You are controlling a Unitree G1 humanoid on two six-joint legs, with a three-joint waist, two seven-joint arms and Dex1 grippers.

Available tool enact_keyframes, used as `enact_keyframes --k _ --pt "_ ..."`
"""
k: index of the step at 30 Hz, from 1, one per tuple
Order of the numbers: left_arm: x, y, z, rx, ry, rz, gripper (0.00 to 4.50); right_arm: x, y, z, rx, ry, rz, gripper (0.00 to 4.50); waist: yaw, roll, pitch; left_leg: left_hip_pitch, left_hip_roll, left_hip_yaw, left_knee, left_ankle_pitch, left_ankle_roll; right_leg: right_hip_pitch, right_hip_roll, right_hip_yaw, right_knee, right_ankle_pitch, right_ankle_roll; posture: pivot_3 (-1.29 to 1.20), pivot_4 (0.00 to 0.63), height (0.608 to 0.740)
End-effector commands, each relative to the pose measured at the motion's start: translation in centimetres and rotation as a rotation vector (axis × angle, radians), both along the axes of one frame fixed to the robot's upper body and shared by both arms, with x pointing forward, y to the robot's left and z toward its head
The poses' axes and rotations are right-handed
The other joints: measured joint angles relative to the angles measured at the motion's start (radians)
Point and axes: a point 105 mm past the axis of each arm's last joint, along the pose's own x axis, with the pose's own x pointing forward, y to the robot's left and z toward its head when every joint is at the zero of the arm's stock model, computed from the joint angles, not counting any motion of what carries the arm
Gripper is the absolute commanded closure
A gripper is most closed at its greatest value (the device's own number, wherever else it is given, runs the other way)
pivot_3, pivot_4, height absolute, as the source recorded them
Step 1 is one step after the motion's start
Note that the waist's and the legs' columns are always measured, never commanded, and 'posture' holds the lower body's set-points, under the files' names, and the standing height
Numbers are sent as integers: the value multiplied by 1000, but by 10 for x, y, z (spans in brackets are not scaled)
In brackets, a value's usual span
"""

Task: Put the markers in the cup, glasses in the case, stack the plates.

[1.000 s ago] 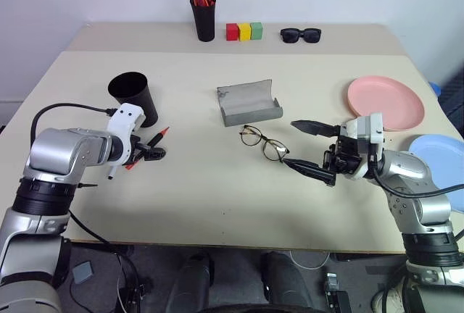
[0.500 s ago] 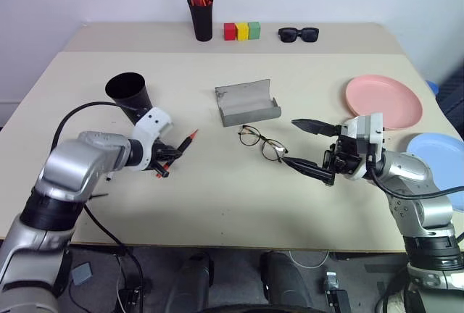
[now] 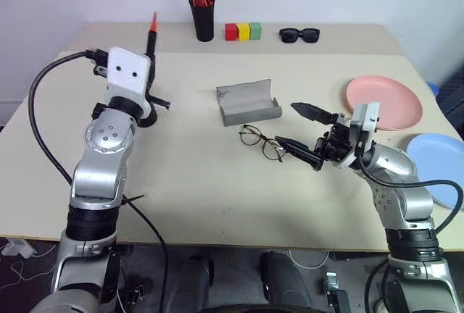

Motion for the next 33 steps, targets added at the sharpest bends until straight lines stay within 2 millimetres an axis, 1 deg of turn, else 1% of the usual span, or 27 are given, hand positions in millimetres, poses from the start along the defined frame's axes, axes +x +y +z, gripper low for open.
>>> enact_keyframes --k 1,3,5,11,13,16,19,22,29,33 --pt "-3 24 24 -52 -115 154 4461 1 8 11 -5 -78 23 0 0 0 0 0 0 0 0 0 0 0 0 0 0 0 0 0 150 740" --pt "-1 28 23 -65 -123 191 4461 5 8 10 -12 -88 25 0 0 0 0 0 0 0 0 0 0 0 0 0 0 0 0 0 150 740" --pt "1 33 17 -88 -117 230 4461 8 8 8 -12 -94 27 0 1 0 0 0 0 0 0 0 0 0 0 0 0 0 0 0 150 740" --pt "4 43 9 -141 -120 298 4461 12 8 3 -6 -102 32 0 3 0 0 0 0 0 0 0 0 0 0 0 0 0 1 0 150 740" --pt "9 45 6 -140 -121 306 4461 12 9 2 -4 -104 34 0 0 0 0 0 0 0 0 0 0 0 0 0 1 0 1 0 150 740" --pt "16 48 7 -139 -137 307 4461 11 11 3 -2 -107 36 0 2 0 0 0 0 0 0 0 -1 0 0 0 1 1 1 0 150 740" --pt "22 46 11 -130 -157 294 4461 10 12 4 1 -112 37 0 2 0 0 0 0 0 0 0 -1 0 0 0 1 1 1 0 150 740" --pt "25 46 9 -128 -158 288 4461 9 14 6 3 -115 38 0 2 0 0 0 0 0 0 0 -1 0 0 0 1 1 1 0 150 740" --pt "32 38 -9 -119 -139 259 4461 5 18 12 4 -112 34 0 2 0 0 0 0 0 0 0 -1 0 0 0 1 1 1 0 150 740" --pt "32 36 -13 -123 -135 254 4461 4 19 14 6 -110 32 0 3 0 0 0 0 0 0 0 -1 0 0 0 1 1 1 0 150 740"
